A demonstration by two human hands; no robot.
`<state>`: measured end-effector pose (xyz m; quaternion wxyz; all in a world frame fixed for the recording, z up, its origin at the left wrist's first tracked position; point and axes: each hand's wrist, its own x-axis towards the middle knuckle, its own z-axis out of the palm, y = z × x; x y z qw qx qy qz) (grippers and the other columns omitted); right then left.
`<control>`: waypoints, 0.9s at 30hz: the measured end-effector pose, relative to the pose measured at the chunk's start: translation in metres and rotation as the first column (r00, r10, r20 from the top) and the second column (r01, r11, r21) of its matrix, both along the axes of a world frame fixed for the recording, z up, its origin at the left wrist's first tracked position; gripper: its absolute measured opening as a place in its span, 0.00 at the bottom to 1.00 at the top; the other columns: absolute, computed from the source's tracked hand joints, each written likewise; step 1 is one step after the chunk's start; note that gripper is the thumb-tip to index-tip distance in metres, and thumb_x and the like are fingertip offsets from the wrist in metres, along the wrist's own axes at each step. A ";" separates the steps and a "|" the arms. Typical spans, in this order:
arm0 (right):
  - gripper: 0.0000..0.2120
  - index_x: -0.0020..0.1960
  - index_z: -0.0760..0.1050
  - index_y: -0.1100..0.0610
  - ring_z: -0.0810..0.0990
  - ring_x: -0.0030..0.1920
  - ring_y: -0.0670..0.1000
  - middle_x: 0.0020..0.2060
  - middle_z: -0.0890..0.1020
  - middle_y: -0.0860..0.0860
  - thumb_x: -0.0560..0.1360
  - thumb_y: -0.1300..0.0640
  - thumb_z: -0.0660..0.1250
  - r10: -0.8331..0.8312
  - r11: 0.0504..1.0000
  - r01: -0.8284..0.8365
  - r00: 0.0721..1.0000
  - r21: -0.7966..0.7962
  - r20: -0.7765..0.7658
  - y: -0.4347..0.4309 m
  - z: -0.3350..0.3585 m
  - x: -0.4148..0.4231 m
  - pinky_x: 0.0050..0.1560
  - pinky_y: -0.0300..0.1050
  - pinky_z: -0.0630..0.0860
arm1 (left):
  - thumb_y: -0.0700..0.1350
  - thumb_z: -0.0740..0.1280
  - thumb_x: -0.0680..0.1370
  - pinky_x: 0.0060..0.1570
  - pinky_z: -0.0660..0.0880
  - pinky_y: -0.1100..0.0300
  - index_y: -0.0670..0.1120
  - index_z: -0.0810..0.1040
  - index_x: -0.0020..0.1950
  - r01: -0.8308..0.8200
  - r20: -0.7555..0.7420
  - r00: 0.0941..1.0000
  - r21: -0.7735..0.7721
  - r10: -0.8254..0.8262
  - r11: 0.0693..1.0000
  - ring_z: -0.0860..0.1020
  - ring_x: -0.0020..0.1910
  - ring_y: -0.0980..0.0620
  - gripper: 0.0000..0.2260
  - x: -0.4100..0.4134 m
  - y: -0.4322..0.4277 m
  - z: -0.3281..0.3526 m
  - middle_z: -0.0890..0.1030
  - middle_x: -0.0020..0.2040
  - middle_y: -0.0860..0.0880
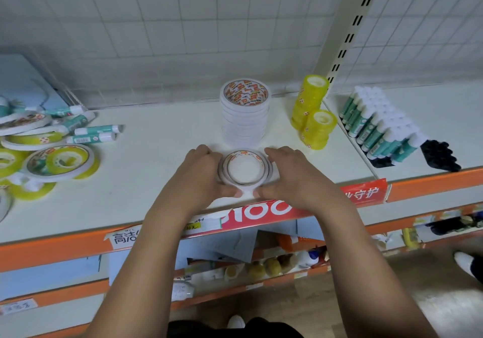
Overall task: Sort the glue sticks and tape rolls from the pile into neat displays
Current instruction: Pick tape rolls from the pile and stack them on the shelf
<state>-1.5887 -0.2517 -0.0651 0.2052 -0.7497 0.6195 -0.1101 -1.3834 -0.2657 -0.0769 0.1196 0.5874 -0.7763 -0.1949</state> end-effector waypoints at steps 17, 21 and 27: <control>0.25 0.62 0.70 0.58 0.72 0.57 0.59 0.54 0.75 0.57 0.68 0.54 0.73 -0.058 0.998 0.060 0.997 -0.031 0.048 0.004 -0.001 0.009 0.55 0.49 0.71 | 0.56 0.75 0.68 0.58 0.71 0.56 0.45 0.71 0.67 -0.059 -0.070 0.996 -0.019 0.058 0.998 0.70 0.60 0.47 0.32 -0.024 0.004 -0.008 0.72 0.58 0.45; 0.35 0.76 0.61 0.56 0.63 0.69 0.60 0.71 0.66 0.56 0.71 0.55 0.70 -0.037 0.995 0.037 0.999 -0.098 0.005 0.014 0.003 0.016 0.68 0.48 0.61 | 0.56 0.76 0.68 0.54 0.69 0.58 0.45 0.72 0.65 -0.087 -0.070 0.994 -0.006 0.086 0.996 0.71 0.58 0.47 0.31 -0.010 0.011 -0.005 0.72 0.59 0.45; 0.19 0.65 0.74 0.53 0.76 0.54 0.50 0.57 0.77 0.50 0.75 0.54 0.68 0.087 0.965 -0.044 0.984 -0.260 0.154 0.013 0.014 0.074 0.59 0.47 0.72 | 0.55 0.68 0.75 0.50 0.75 0.53 0.49 0.76 0.65 -0.233 -0.047 0.972 -0.188 0.228 0.954 0.77 0.54 0.48 0.20 0.041 0.037 0.004 0.76 0.57 0.50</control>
